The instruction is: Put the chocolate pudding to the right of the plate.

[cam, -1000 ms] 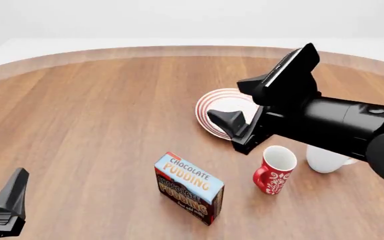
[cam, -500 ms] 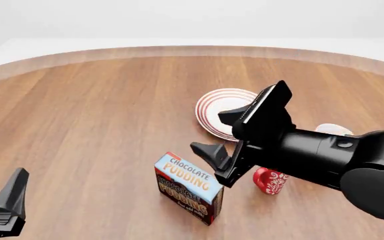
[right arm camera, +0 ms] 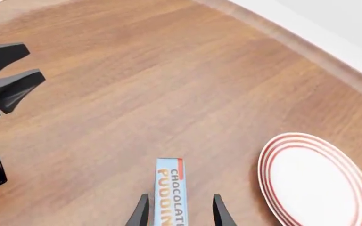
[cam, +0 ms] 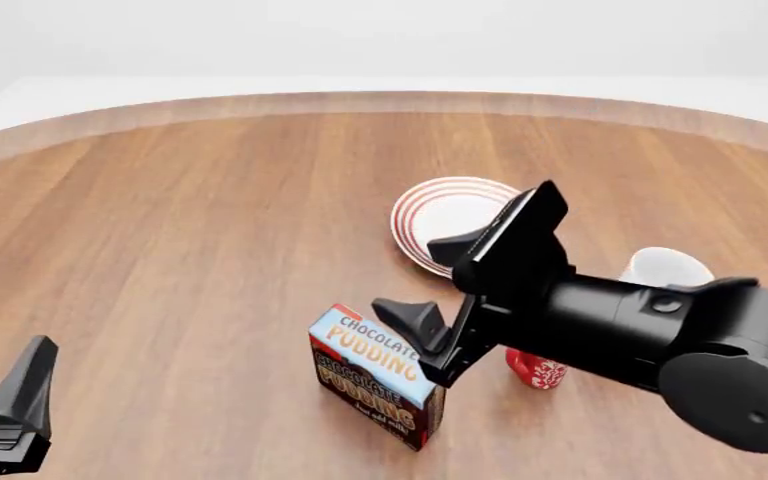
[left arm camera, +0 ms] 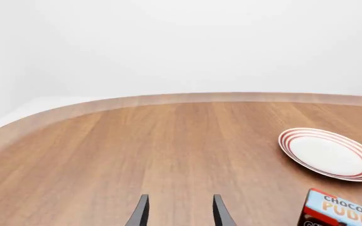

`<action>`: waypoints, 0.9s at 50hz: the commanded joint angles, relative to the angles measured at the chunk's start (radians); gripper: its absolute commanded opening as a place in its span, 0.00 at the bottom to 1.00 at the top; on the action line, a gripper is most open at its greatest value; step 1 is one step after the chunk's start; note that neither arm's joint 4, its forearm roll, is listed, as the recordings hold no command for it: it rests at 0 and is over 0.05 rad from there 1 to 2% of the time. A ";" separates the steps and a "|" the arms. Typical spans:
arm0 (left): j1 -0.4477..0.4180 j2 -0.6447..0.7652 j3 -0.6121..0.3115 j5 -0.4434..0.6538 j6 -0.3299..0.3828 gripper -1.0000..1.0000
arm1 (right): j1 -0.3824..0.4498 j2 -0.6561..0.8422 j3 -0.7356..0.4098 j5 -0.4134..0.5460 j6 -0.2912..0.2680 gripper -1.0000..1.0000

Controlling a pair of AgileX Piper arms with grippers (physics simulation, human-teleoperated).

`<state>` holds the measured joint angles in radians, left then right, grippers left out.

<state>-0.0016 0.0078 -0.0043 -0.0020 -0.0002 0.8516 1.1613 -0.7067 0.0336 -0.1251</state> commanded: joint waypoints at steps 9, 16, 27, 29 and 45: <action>0.000 0.000 0.000 0.000 -0.001 1.00 | 0.005 0.011 0.025 -0.029 0.036 1.00; -0.001 0.001 0.000 0.000 0.000 1.00 | 0.008 0.029 0.039 -0.055 0.049 1.00; -0.001 0.000 0.000 0.000 0.001 1.00 | 0.014 0.055 0.041 -0.080 0.062 1.00; -0.001 0.001 0.000 0.000 0.000 1.00 | 0.015 0.065 0.038 -0.084 0.063 1.00; -0.001 0.000 0.000 0.000 0.001 1.00 | 0.008 0.102 0.060 -0.126 0.070 1.00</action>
<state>-0.0025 0.0081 -0.0043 -0.0021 0.0001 0.8600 1.2361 -0.6570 -0.0645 -0.0625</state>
